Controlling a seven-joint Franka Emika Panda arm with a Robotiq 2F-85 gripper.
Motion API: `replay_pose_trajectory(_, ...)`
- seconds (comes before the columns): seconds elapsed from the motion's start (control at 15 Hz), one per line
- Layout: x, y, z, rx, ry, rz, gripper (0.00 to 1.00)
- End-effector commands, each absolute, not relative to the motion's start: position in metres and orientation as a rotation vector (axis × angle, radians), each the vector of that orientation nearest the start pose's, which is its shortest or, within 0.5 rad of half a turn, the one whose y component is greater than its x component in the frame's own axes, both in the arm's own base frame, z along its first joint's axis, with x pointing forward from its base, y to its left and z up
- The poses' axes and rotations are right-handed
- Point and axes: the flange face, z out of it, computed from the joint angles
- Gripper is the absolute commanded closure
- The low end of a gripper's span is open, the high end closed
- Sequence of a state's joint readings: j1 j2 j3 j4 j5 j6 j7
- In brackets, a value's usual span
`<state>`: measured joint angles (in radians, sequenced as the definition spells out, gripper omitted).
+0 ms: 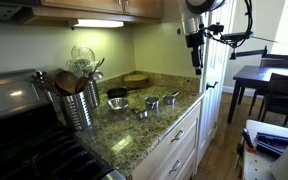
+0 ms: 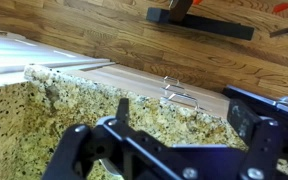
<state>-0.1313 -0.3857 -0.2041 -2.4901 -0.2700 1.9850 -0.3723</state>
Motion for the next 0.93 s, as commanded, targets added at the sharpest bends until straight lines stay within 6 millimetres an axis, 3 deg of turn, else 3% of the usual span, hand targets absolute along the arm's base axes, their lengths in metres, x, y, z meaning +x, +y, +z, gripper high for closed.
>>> replay_pose_trajectory(0.0, 0.379, -0.150, 0.414, -3.229, -0.292, 0.276, 0.00)
replay_pose_trajectory(0.4, 0.379, -0.150, 0.414, -3.229, -0.292, 0.276, 0.00)
replay_pose_trajectory(0.87, 0.420, -0.131, 0.391, -3.257, -0.363, 0.297, 0.00)
